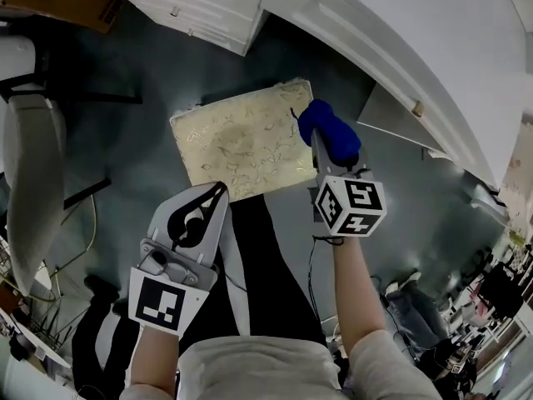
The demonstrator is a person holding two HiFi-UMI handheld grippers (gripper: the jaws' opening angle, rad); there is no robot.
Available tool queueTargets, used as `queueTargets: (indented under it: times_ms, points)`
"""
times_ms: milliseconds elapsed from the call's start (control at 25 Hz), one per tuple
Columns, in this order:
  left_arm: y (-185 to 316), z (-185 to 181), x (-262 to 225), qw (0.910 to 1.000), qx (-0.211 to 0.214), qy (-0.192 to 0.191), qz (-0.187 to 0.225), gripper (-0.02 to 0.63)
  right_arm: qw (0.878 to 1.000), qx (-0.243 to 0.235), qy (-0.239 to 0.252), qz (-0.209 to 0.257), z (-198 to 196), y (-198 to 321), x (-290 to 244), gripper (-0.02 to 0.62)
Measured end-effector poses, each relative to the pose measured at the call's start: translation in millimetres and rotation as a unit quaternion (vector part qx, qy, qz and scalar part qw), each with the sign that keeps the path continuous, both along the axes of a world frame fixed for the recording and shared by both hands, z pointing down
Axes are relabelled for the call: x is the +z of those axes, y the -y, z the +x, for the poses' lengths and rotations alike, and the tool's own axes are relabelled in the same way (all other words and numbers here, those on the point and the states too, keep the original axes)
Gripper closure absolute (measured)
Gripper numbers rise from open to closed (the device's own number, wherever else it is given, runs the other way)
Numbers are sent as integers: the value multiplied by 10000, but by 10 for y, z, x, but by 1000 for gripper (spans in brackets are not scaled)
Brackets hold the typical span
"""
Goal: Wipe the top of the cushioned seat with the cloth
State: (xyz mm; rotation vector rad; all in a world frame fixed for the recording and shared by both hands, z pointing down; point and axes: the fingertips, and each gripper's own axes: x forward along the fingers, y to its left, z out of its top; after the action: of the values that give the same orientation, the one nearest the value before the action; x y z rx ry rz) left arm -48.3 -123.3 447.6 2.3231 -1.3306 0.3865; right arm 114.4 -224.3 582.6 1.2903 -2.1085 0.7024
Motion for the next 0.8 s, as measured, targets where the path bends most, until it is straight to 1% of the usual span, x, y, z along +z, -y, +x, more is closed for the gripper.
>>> queueTargets:
  times_ms: [120,240,320,480,600,760,800]
  points:
    - [-3,-50,-17,9999,-143,-4,3,606,9993,121,-342,-50,119,114,167,468]
    - [-5,-97,17,9997,-259,-12,-22,606,9982,-13,-596,-64,131,208,327,462]
    - [-10,-109,44,9995,-309,-27,-41,606,9983,-153,-537,-166,72,226,443,456]
    - [-30,-127,80,9993,-364,-56,-46,606,9977,-396,-397,-388,-91,183,617,413]
    - [-64,-129,106,9992,-384,-61,-69,606,9972,-487,-308,-468,-172,125,669,399]
    - [-90,-146,137,9992,-372,-43,-116,606,9966,-611,-158,-530,-247,64,681,351]
    - [-85,-154,141,9992,-378,-44,-119,606,9964,-647,-106,-534,-268,54,674,349]
